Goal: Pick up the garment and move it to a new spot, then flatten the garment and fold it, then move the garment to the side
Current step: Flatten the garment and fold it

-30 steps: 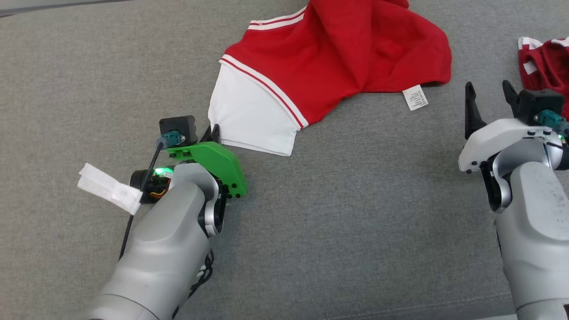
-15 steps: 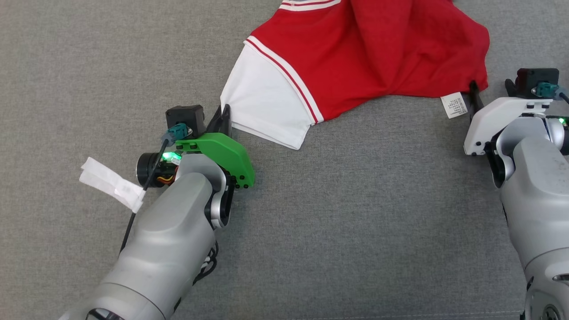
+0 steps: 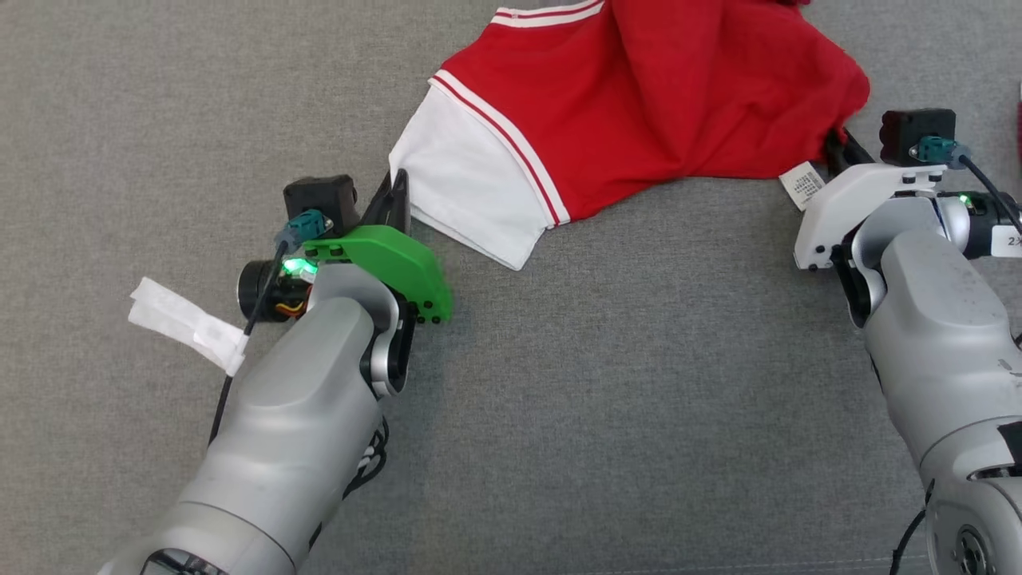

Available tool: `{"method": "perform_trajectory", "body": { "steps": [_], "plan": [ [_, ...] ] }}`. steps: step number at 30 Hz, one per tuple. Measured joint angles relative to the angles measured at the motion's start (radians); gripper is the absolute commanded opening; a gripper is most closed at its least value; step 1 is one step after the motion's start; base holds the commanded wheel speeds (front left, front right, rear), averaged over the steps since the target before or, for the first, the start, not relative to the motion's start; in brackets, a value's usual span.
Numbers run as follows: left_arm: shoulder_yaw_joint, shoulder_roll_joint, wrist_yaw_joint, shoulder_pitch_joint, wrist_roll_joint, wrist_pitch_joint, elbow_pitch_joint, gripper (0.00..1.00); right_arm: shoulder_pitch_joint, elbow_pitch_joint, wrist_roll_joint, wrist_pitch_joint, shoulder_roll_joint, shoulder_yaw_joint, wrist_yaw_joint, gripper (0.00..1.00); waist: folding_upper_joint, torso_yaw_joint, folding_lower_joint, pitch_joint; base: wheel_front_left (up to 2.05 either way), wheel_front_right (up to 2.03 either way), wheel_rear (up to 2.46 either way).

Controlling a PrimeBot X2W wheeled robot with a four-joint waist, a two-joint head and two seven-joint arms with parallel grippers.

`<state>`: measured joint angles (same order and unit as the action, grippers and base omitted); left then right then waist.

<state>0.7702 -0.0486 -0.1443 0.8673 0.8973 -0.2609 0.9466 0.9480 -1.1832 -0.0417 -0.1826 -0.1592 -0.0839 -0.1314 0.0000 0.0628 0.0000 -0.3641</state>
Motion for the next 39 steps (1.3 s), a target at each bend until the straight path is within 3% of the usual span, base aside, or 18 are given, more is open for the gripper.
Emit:
{"method": "perform_trajectory", "body": {
  "steps": [4, 10, 15, 19, 24, 31, 35, 39],
  "plan": [
    [-0.060, -0.013, -0.018, 0.000, -0.041, -0.001, -0.085, 0.00, 0.005, 0.037, 0.052, -0.053, 0.014, 0.037, 0.000, 0.00, 0.0000, -0.005, 0.0000, 0.031, 0.00, 0.00, 0.00],
    [-0.144, -0.046, -0.041, -0.061, -0.109, -0.001, -0.303, 0.00, -0.046, 0.219, 0.158, -0.076, -0.013, 0.142, 0.000, 0.00, 0.0000, -0.008, 0.0000, 0.097, 0.00, 0.00, 0.00],
    [-0.213, -0.109, -0.101, -0.140, -0.186, -0.002, -0.567, 0.00, -0.167, 0.488, 0.264, -0.080, -0.075, 0.188, 0.000, 0.00, 0.0000, -0.012, 0.0000, 0.168, 0.00, 0.00, 0.00],
    [-0.231, -0.171, -0.147, -0.202, -0.231, -0.001, -0.787, 0.00, -0.293, 0.732, 0.296, -0.076, -0.130, 0.156, 0.000, 0.00, 0.0000, -0.013, 0.0000, 0.232, 0.00, 0.00, 0.00],
    [-0.249, -0.274, -0.213, -0.237, -0.288, 0.047, -1.054, 0.00, -0.453, 1.078, 0.292, 0.016, -0.140, 0.068, 0.000, 0.00, 0.0000, -0.015, 0.0000, 0.315, 0.00, 0.00, 0.00],
    [-0.272, -0.394, -0.298, -0.244, -0.372, 0.151, -1.394, 0.00, -0.616, 1.540, 0.274, 0.191, -0.104, -0.002, 0.000, 0.00, 0.0000, -0.026, -0.0001, 0.403, 0.00, 0.00, 0.00],
    [-0.279, -0.439, -0.333, -0.252, -0.402, 0.218, -1.527, 0.00, -0.678, 1.711, 0.259, 0.261, -0.089, -0.015, 0.000, 0.00, 0.0000, -0.048, -0.0001, 0.424, 0.00, 0.00, 0.00],
    [-0.275, -0.469, -0.357, -0.264, -0.417, 0.274, -1.584, 0.00, -0.728, 1.800, 0.258, 0.307, -0.077, -0.037, 0.000, 0.00, 0.0000, -0.066, -0.0001, 0.430, 0.00, 0.00, 0.00]
  ]
}}
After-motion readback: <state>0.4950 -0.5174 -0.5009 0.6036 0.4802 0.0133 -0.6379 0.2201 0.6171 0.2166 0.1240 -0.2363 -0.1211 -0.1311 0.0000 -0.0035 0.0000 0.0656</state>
